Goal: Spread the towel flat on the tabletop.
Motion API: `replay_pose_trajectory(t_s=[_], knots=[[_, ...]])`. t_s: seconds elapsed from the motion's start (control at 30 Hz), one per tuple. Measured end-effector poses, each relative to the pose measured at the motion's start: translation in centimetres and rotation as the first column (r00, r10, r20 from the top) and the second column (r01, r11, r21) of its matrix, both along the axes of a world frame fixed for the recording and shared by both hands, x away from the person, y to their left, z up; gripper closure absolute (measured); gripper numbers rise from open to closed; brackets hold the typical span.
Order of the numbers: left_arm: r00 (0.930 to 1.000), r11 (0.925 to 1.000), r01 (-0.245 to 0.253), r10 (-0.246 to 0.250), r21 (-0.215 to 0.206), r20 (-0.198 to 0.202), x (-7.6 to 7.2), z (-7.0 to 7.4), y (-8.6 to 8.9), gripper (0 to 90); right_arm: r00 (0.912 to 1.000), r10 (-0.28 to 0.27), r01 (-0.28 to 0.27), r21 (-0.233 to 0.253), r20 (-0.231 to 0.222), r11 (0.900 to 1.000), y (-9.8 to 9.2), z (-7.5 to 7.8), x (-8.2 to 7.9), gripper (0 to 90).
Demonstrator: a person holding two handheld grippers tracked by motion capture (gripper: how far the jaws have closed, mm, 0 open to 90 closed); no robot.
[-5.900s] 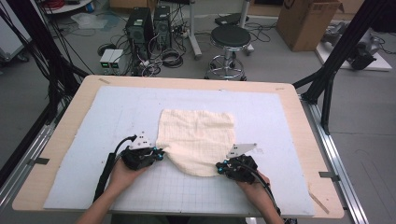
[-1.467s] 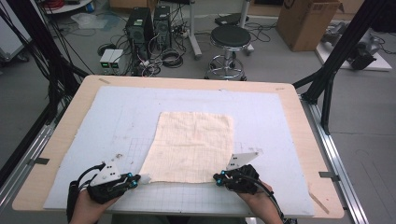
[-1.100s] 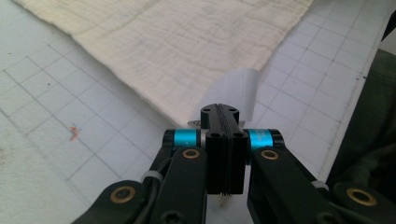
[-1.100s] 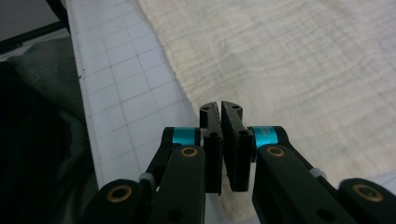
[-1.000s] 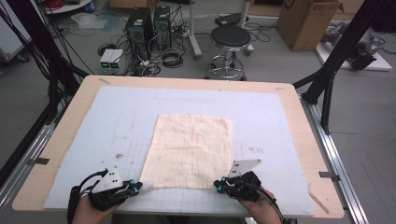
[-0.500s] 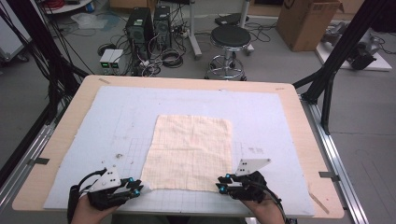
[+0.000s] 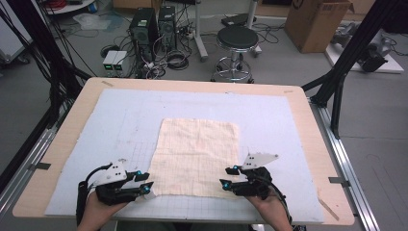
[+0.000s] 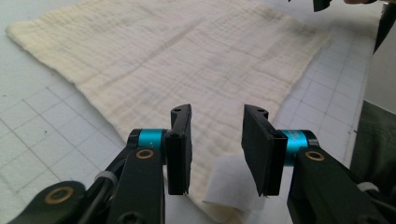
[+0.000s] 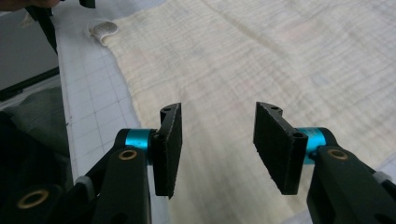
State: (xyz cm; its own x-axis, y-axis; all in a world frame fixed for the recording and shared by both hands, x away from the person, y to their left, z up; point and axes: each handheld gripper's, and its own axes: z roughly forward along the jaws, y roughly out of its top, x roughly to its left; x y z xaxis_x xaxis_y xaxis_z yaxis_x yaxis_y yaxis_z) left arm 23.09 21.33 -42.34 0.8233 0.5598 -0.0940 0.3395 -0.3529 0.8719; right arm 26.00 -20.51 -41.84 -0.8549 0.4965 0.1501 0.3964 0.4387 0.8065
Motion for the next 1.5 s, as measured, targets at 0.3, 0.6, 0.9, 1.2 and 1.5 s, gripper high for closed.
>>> replay_pose_trajectory(t_s=[0.3,0.6,0.9,1.2,1.5], knots=[[0.9984,0.998,-0.052,0.053,-0.036,0.021,1.5,0.2,0.5,55.0,0.9988,-0.043,0.043,0.018,0.025,0.999,-0.4,0.1,0.7,41.9],[0.9975,0.9969,-0.065,0.066,-0.044,0.025,1.8,0.3,0.5,47.0,0.9982,-0.052,0.051,0.029,0.029,0.998,-0.4,0.1,1.5,36.6],[0.9966,0.9944,-0.064,0.068,-0.084,0.045,3.0,1.5,0.2,44.1,0.996,-0.081,0.08,0.041,0.038,0.996,-0.7,0.4,2.7,32.7],[0.9952,0.9941,-0.074,0.079,-0.08,0.059,3.9,1.7,-0.5,42.6,0.9951,-0.09,0.088,0.028,0.042,0.996,-0.2,0.5,3.7,31.3],[0.9948,0.996,-0.078,0.08,-0.045,0.063,4.3,1.7,-0.9,41.5,0.9952,-0.091,0.09,0.029,0.037,0.996,0.3,0.6,4.3,30.5]])
